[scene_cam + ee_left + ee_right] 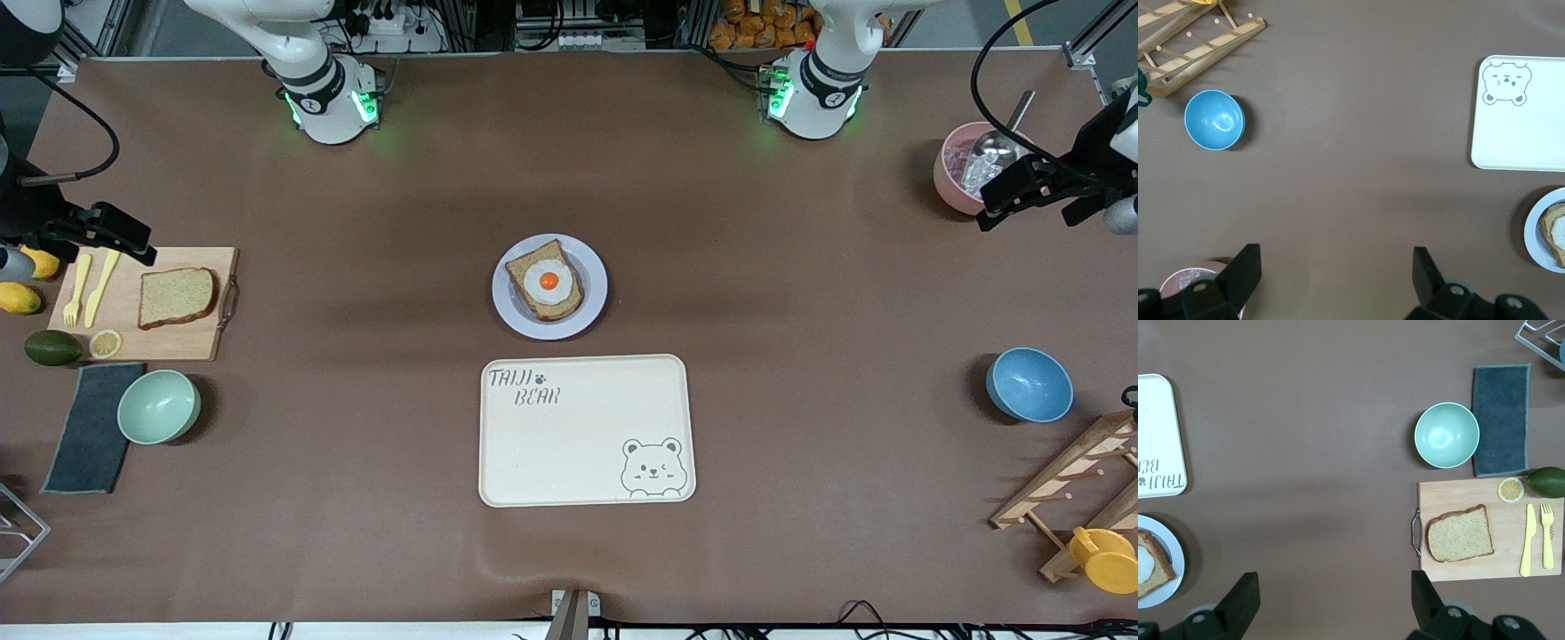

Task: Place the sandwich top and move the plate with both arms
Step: 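Move the right gripper to the bread while the left gripper lowers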

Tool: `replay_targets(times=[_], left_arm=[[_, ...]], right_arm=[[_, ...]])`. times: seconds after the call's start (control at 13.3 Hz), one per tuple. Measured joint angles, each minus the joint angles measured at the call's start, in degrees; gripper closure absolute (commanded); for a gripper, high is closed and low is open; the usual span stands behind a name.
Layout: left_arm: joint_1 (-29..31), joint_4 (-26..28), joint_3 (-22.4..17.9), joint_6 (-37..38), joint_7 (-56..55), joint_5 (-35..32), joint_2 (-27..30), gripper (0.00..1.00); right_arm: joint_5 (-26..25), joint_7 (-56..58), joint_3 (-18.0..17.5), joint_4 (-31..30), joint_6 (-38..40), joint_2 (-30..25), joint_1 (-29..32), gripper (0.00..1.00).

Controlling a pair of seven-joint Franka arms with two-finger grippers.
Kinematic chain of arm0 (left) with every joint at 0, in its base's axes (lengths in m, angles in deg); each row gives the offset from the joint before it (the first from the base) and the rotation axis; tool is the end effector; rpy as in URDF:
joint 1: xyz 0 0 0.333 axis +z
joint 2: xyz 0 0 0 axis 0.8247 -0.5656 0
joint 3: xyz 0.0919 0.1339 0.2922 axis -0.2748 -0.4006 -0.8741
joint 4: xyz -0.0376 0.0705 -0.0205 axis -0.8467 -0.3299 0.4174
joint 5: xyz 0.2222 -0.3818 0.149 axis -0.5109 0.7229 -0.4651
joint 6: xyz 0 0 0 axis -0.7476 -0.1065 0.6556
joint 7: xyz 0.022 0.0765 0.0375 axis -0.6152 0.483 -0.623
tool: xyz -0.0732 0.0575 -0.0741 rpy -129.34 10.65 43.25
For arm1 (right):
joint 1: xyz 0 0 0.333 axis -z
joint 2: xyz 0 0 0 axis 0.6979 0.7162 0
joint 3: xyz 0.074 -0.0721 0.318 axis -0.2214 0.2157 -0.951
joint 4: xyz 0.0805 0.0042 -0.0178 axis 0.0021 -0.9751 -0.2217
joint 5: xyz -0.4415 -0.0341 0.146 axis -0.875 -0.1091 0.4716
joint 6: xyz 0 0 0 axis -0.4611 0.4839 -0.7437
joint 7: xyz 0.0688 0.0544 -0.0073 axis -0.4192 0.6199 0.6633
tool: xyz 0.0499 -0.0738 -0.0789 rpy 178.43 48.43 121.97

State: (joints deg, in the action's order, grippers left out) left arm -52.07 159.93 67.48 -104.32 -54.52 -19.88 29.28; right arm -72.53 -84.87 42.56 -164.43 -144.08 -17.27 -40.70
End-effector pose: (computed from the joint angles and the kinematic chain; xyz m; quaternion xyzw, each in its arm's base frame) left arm 0.6206 -0.0514 0.6770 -0.9995 -0.0266 -0.0186 0.0003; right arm 0.6364 -0.0044 0.6200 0.9997 -0.0254 0.0043 0.0036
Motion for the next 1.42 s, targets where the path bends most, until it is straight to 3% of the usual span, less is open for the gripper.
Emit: replay_targets(times=[0.75, 1.42], left_arm=[[-0.3, 0.7, 0.4, 0.0, 0.1, 0.0, -0.3, 0.00], [-1.4, 0.9, 1.0, 0.1, 0.0, 0.0, -1.6, 0.00]], right_arm=[[0.0, 1.4, 0.3, -0.1, 0.1, 1.0, 1.0, 0.00], [3.5, 11.1, 0.5, -1.7, -3.4, 8.5, 14.5, 0.00]])
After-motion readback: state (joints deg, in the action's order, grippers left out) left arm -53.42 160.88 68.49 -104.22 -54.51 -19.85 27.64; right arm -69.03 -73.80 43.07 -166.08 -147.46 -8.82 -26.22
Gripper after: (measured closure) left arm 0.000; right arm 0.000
